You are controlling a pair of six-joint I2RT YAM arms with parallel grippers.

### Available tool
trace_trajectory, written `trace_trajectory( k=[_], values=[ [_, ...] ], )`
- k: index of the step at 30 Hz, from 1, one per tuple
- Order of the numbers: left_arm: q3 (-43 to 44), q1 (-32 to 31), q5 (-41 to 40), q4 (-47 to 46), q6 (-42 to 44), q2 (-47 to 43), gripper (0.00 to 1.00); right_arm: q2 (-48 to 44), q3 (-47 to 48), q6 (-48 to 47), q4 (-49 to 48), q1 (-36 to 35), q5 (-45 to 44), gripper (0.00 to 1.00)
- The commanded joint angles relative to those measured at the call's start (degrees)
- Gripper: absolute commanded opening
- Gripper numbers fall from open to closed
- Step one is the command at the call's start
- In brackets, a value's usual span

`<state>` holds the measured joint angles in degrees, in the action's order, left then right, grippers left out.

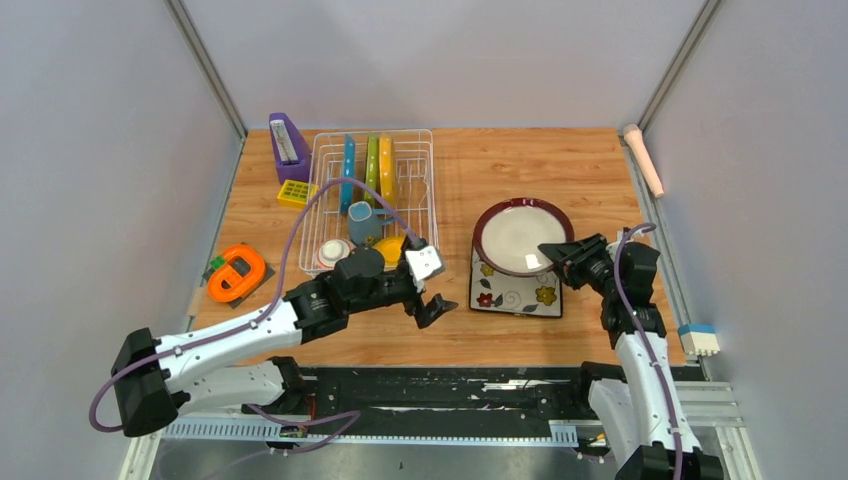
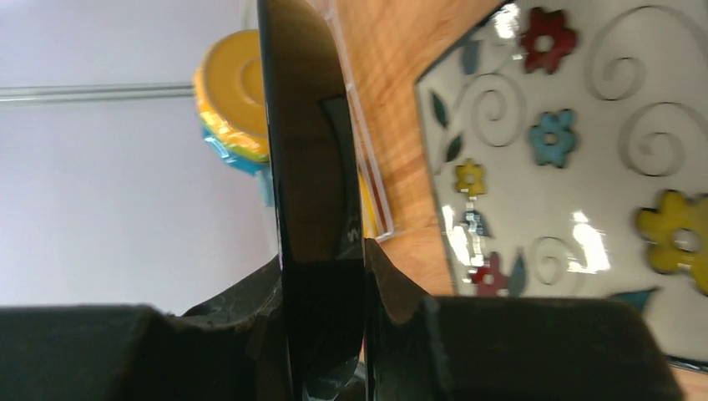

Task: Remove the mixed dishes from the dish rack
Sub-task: Place the plate at the center of the board.

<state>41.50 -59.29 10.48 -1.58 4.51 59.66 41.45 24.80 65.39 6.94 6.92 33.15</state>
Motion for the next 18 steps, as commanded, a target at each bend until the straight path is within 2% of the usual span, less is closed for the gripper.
trace_trajectory(
  k=[1,5,7,9,13,18],
  values=[
    [0.59,-0.32,-10.5,-3.63,-11.0,-4.18,1.0,-3.72,3.71,-10.1,3.4,0.2,-7.04,0.0],
    [0.94,-0.35,-23.84,-2.06,-17.35,-4.03,1.0,-5.05,1.99,-12.9,5.5,0.2,-9.16,0.0],
    [3.02,-0.34,-38.04,4.44,-21.7,-2.65,1.0,-4.71,1.31,-14.19,6.35,0.18,-8.9,0.0],
    [5.25,-0.31,-45.15,9.15,-24.58,-1.19,1.0,-4.1,0.79,-14.86,6.68,0.2,-8.74,0.0],
    [6.52,-0.14,-51.62,11.64,-27.78,0.33,1.0,-2.42,-0.5,-15.36,6.64,0.2,-8.54,0.0],
    [6.07,0.34,-51.14,11.74,-28.8,-1.1,1.0,-1.01,-1.8,-15.54,6.6,0.2,-9.84,0.0]
  ],
)
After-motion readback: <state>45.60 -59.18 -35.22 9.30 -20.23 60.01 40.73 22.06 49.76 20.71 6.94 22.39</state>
